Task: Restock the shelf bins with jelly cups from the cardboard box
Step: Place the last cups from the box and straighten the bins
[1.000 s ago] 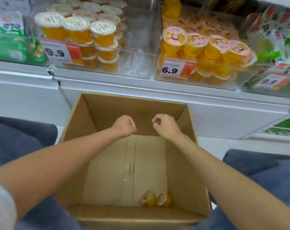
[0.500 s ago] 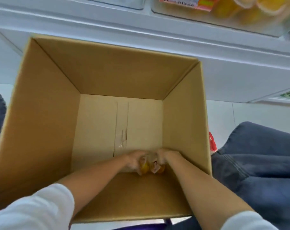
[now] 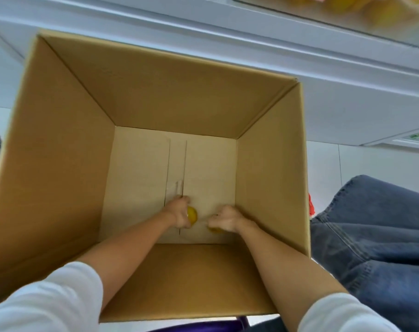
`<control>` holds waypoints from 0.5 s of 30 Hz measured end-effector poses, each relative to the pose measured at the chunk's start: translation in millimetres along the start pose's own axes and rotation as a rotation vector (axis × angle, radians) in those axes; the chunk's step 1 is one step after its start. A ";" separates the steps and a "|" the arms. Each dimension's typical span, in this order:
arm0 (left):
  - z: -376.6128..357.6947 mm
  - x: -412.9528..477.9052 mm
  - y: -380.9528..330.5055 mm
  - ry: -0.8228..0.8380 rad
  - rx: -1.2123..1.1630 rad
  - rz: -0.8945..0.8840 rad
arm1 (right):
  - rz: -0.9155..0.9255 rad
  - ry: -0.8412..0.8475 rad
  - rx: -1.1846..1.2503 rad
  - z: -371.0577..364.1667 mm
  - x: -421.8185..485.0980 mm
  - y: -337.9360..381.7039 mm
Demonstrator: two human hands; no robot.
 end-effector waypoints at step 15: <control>180.1 -88.7 -96.6 -0.376 -0.380 -0.204 | 0.472 -0.465 0.476 164.7 -145.7 142.0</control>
Point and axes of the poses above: each hand's wrist, its own x-axis towards the middle knuckle, its own z-axis out of the back of the hand, y = z × x, the point moved 7 cm from there along x, towards the middle knuckle, and after that the axes turned 4 degrees about -z, right-handed, at the moved point
